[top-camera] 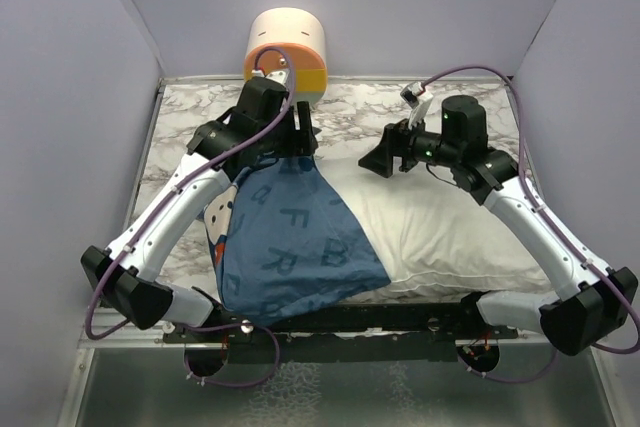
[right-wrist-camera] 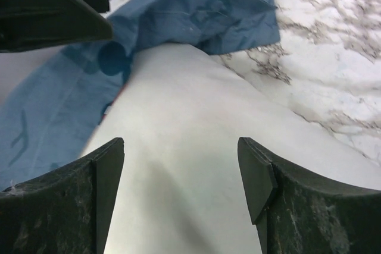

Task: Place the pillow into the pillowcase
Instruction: Stuff the pillow into the pillowcase.

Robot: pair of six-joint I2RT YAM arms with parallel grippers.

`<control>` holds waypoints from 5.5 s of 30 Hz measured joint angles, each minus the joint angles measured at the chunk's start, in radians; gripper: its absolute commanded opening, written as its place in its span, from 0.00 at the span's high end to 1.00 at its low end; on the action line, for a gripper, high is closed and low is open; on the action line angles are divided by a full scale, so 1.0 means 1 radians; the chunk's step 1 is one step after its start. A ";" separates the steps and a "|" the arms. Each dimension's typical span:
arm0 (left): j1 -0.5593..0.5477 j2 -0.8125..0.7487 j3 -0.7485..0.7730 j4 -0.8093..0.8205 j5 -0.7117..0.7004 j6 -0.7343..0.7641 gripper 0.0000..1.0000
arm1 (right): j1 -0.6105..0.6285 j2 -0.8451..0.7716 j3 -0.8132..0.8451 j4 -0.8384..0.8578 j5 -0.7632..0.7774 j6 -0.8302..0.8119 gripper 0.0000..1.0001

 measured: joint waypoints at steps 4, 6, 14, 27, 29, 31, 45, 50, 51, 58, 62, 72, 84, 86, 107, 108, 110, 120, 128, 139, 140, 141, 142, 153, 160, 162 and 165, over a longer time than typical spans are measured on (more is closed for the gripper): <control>0.008 0.055 0.050 -0.028 -0.011 0.039 0.29 | 0.000 0.017 -0.002 -0.045 0.047 -0.033 0.22; 0.008 0.077 0.068 -0.029 -0.012 0.059 0.28 | 0.000 0.023 -0.002 -0.053 0.054 -0.043 0.22; 0.017 0.203 0.115 -0.047 -0.012 0.175 0.30 | 0.000 0.095 -0.002 -0.055 0.061 -0.087 0.20; 0.026 0.390 0.207 -0.066 0.011 0.273 1.00 | 0.015 0.267 0.050 -0.121 0.040 -0.203 0.90; 0.029 0.392 0.259 -0.059 0.031 0.267 1.00 | 0.018 0.264 0.032 -0.117 0.034 -0.205 0.99; 0.034 0.392 0.317 -0.041 0.057 0.255 1.00 | 0.018 0.254 0.015 -0.111 0.034 -0.200 1.00; 0.051 0.350 0.361 0.401 0.309 0.016 1.00 | -0.018 0.251 0.270 -0.003 0.113 -0.113 0.99; 0.055 0.122 -0.010 0.648 0.315 -0.040 1.00 | -0.014 0.157 0.098 0.190 0.074 -0.073 0.92; 0.056 0.083 -0.081 0.687 0.315 -0.048 1.00 | -0.014 0.145 0.060 0.217 0.065 -0.070 0.83; 0.060 -0.044 -0.480 0.814 0.316 -0.091 1.00 | -0.004 -0.044 -0.214 0.332 -0.025 -0.048 0.13; 0.066 -0.113 -0.584 0.883 0.319 -0.109 1.00 | -0.001 -0.114 -0.125 0.285 0.011 -0.080 0.07; 0.066 -0.316 -0.724 0.920 0.325 -0.122 1.00 | -0.018 0.139 0.200 0.083 0.216 -0.249 0.01; 0.066 -0.496 -0.810 0.909 0.299 -0.142 1.00 | -0.024 0.238 0.142 -0.029 0.032 -0.298 0.84; 0.066 -0.517 -0.810 0.909 0.294 -0.149 1.00 | -0.021 0.233 0.113 -0.002 -0.004 -0.284 0.97; -0.014 -0.134 -0.463 1.125 0.308 -0.393 1.00 | 0.001 0.056 0.070 0.142 0.162 -0.111 0.99; -0.029 -0.123 -0.446 1.136 0.304 -0.394 1.00 | 0.000 0.055 0.087 0.140 0.174 -0.120 1.00; -0.048 -0.118 -0.436 1.153 0.295 -0.394 1.00 | -0.001 0.048 0.110 0.145 0.196 -0.138 0.99; -0.084 -0.209 -0.632 1.151 0.277 -0.381 0.56 | 0.003 -0.130 -0.133 0.269 0.202 -0.227 0.99; -0.089 -0.508 -0.740 0.814 0.215 -0.360 0.24 | 0.005 -0.294 -0.347 0.346 0.117 -0.210 0.99; -0.089 -0.595 -0.319 0.359 -0.006 -0.469 0.26 | 0.006 -0.367 -0.387 0.311 0.016 -0.169 1.00; -0.089 -0.560 -0.283 0.322 -0.021 -0.493 0.26 | 0.006 -0.367 -0.387 0.310 0.015 -0.169 0.99; -0.089 -0.531 -0.261 0.296 -0.029 -0.511 0.25 | 0.006 -0.367 -0.387 0.310 0.014 -0.168 0.99; -0.089 -0.506 -0.249 0.276 -0.035 -0.530 0.24 | 0.006 -0.367 -0.387 0.310 0.013 -0.168 0.99; -0.103 -0.314 -0.303 0.272 -0.064 -0.698 0.81 | 0.006 -0.368 -0.387 0.309 0.004 -0.163 0.99; -0.104 -0.248 -0.281 0.370 -0.050 -0.707 1.00 | 0.006 -0.368 -0.387 0.304 -0.012 -0.166 0.99; -0.104 -0.212 -0.233 0.366 -0.023 -0.694 1.00 | 0.005 -0.367 -0.385 0.299 -0.011 -0.174 0.99; -0.104 -0.168 -0.121 0.323 0.018 -0.656 1.00 | 0.003 -0.361 -0.378 0.294 -0.010 -0.190 0.99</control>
